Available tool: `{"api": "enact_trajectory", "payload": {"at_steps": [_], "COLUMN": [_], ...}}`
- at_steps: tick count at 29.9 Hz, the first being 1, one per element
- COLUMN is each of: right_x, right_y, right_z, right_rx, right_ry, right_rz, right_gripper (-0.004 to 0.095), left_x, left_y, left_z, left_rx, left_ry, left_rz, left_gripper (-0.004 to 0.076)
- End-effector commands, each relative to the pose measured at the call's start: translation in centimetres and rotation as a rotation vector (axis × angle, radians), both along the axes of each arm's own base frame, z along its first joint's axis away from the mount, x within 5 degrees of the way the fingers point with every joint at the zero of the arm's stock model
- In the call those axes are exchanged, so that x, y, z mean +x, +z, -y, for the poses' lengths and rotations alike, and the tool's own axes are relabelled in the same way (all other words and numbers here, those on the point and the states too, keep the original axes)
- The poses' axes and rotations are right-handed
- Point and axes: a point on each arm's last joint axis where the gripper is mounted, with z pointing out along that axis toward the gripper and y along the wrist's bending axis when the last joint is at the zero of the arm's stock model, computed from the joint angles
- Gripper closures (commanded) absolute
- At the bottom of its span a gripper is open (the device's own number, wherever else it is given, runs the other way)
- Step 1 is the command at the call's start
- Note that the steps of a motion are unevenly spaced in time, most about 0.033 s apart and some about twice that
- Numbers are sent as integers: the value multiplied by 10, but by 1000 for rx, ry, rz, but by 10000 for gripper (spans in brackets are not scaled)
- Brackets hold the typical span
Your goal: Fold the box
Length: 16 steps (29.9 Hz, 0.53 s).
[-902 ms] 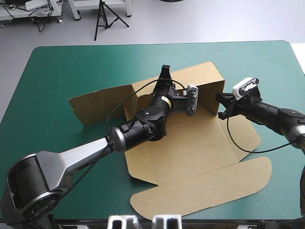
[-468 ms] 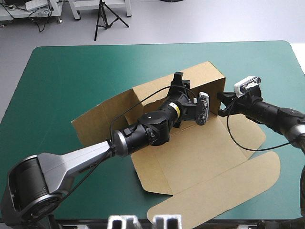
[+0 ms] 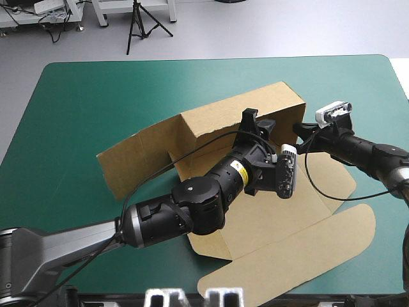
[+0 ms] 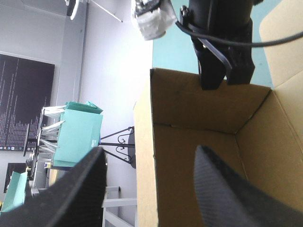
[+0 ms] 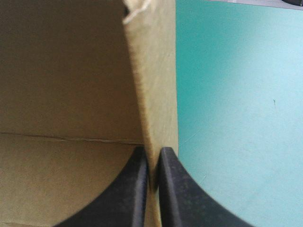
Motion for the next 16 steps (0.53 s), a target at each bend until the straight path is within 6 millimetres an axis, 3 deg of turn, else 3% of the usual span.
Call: {"api": "enact_trajectory", "payload": {"at_steps": [1, 5, 11, 16], "right_x": [-1, -7, -18, -22], "right_y": [26, 35, 64, 92], "right_z": [0, 3, 2, 3], "right_rx": [61, 69, 79, 69], "right_ry": [-38, -105, -120, -135], "right_rz": [53, 38, 43, -66], "right_gripper": [906, 906, 906, 906], "left_x": [-10, 0, 38, 83], "left_y": [43, 59, 74, 81], "left_z": [-21, -39, -77, -129], "left_rx": [-114, -147, -304, -465], "left_ry": [8, 110, 287, 496], "left_rz": [79, 169, 173, 122], "left_gripper": [473, 720, 731, 731]}}
